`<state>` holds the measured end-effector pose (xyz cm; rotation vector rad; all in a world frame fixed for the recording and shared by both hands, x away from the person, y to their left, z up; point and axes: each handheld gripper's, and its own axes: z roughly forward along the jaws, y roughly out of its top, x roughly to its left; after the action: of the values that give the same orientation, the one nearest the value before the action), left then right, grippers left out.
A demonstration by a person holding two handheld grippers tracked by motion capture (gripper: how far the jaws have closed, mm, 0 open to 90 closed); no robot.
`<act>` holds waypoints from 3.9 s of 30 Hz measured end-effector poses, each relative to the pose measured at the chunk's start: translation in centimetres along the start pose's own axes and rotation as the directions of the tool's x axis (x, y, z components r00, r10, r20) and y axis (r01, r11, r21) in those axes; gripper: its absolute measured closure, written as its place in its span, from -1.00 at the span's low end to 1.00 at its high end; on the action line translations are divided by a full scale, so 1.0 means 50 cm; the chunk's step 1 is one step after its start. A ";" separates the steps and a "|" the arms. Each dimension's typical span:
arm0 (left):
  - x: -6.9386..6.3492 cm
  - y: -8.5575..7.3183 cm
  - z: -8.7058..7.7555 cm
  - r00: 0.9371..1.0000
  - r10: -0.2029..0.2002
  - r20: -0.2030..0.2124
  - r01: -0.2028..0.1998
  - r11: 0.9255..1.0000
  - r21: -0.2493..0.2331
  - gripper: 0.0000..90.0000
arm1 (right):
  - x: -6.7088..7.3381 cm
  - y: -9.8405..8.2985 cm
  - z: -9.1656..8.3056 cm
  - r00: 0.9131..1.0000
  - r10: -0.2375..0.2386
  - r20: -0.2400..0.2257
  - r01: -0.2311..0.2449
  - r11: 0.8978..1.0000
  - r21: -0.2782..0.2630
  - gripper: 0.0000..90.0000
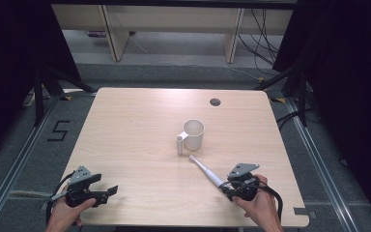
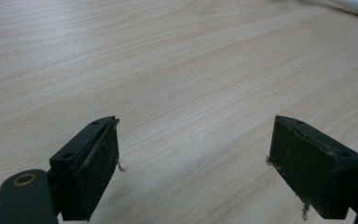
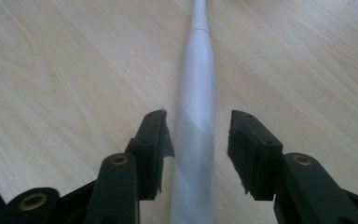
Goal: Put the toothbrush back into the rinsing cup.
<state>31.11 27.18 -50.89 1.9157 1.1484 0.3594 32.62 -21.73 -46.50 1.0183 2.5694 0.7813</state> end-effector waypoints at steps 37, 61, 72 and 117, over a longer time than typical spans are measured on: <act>0.001 0.001 -0.002 1.000 0.000 -0.001 0.000 1.000 -0.002 -0.66 | -0.005 0.108 0.090 0.999 -0.030 -0.012 0.032 0.967 0.254 0.07; 0.000 0.001 -0.001 1.000 -0.003 -0.002 0.003 1.000 -0.018 -0.66 | -0.022 0.131 0.120 0.998 -0.038 -0.050 0.056 0.904 0.424 0.40; 0.000 0.001 -0.001 1.000 -0.003 0.000 0.003 1.000 -0.018 -0.66 | -0.027 0.156 0.135 0.998 -0.018 -0.063 0.048 0.852 0.521 0.48; 0.001 0.002 0.000 1.000 0.002 0.002 -0.002 1.000 -0.003 -0.66 | -0.043 0.180 -0.014 0.998 -0.049 -0.036 0.052 0.994 0.094 0.49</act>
<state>31.21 27.21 -50.85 1.9149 1.1439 0.3599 38.80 -18.00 -40.70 0.9708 2.6728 0.6743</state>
